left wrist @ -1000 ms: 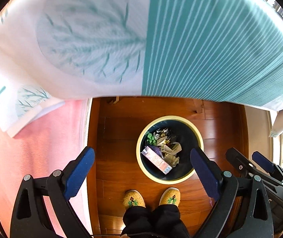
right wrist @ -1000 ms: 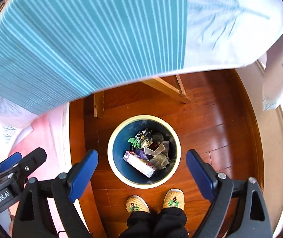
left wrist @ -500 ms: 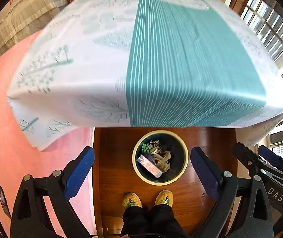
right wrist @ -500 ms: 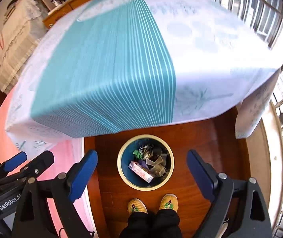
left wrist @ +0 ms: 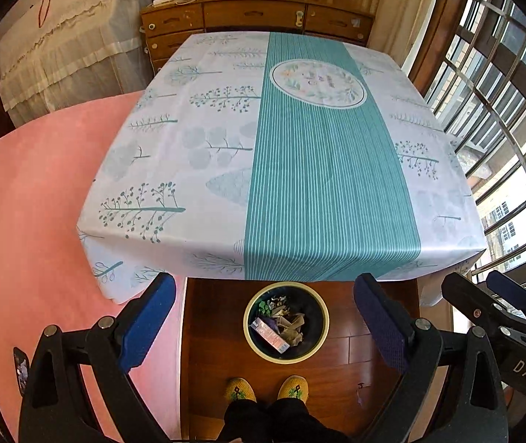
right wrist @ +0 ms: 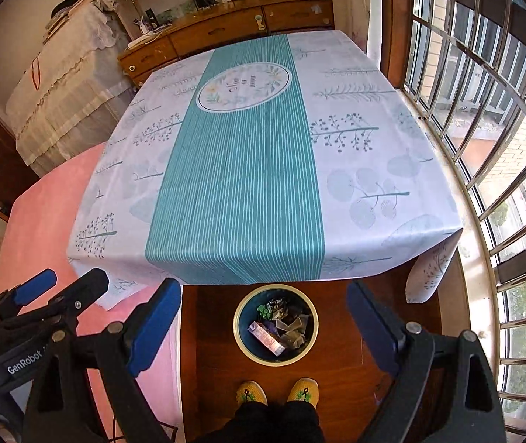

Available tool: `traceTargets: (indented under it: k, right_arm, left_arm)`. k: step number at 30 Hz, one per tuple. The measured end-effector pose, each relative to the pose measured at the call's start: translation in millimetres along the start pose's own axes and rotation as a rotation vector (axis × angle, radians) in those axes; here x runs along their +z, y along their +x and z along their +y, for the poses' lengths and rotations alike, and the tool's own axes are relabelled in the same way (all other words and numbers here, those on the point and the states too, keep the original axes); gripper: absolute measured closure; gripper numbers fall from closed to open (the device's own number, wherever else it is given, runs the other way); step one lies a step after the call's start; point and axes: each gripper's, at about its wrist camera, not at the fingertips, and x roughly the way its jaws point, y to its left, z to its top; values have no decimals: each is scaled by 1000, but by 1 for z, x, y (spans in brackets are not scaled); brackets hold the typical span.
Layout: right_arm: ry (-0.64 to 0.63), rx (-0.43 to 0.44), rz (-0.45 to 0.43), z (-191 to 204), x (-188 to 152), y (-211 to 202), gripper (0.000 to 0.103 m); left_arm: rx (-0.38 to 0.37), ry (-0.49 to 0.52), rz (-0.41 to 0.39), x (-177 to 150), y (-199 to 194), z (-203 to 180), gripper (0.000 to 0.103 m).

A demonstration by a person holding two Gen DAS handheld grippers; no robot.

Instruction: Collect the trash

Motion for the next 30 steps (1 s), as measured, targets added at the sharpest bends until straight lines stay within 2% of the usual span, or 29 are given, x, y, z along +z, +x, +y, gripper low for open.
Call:
traceTargets:
  k: [11, 30]
  right_arm:
    - [-42, -11, -83, 3, 17, -25, 11]
    - [-75, -7, -111, 4, 22, -28, 11]
  left_arm:
    - [4, -17, -43, 5, -23, -9, 7]
    - [22, -18, -51, 10, -23, -12, 7]
